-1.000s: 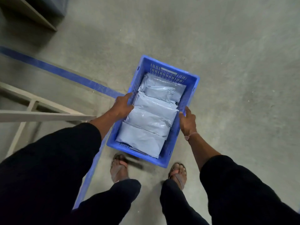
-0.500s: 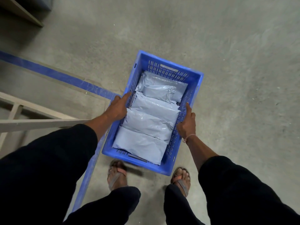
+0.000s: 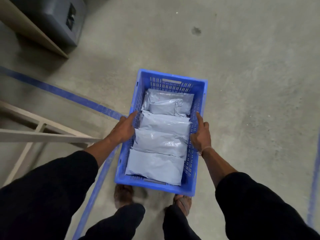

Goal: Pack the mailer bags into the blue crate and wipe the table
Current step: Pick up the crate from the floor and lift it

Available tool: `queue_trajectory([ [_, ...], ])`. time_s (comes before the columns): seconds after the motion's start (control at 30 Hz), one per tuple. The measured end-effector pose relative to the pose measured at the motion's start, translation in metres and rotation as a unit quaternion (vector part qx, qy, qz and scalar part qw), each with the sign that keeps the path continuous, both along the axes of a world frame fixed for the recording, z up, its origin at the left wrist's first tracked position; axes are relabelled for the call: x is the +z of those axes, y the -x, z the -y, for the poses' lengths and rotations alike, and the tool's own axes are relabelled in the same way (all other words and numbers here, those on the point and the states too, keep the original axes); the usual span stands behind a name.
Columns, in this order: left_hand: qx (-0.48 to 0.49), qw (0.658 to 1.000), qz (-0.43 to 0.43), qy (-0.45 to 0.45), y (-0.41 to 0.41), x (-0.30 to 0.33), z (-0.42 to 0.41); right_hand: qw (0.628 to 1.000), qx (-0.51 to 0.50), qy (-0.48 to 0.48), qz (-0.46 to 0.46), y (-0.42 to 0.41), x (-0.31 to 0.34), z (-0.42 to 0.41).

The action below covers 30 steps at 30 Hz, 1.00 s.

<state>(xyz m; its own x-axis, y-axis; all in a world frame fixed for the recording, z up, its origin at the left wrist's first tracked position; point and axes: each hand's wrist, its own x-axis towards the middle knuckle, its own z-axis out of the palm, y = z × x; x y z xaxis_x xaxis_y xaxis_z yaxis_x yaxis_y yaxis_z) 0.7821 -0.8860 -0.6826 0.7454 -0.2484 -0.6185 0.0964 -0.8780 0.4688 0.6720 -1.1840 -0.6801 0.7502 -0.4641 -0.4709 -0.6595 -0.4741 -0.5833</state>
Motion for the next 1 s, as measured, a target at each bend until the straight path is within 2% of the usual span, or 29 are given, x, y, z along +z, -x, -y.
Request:
queue_trajectory([
  [0.27, 0.013, 0.998, 0.059, 0.027, 0.001, 0.165, 0.001, 0.997, 0.054, 0.017, 0.051, -0.025, 0.173, 0.021],
  [0.63, 0.04, 0.985, 0.156, 0.063, 0.027, 0.432, -0.001, 0.977, 0.142, 0.059, 0.147, -0.016, 0.448, 0.044],
  [0.83, 0.043, 0.968, 0.223, 0.106, 0.055, 0.561, -0.021, 0.959, 0.163, 0.091, 0.213, 0.003, 0.585, 0.044],
  [1.0, 0.079, 0.934, 0.299, 0.18, 0.083, 0.649, -0.039, 0.948, 0.155, 0.074, 0.267, 0.013, 0.669, 0.035],
])
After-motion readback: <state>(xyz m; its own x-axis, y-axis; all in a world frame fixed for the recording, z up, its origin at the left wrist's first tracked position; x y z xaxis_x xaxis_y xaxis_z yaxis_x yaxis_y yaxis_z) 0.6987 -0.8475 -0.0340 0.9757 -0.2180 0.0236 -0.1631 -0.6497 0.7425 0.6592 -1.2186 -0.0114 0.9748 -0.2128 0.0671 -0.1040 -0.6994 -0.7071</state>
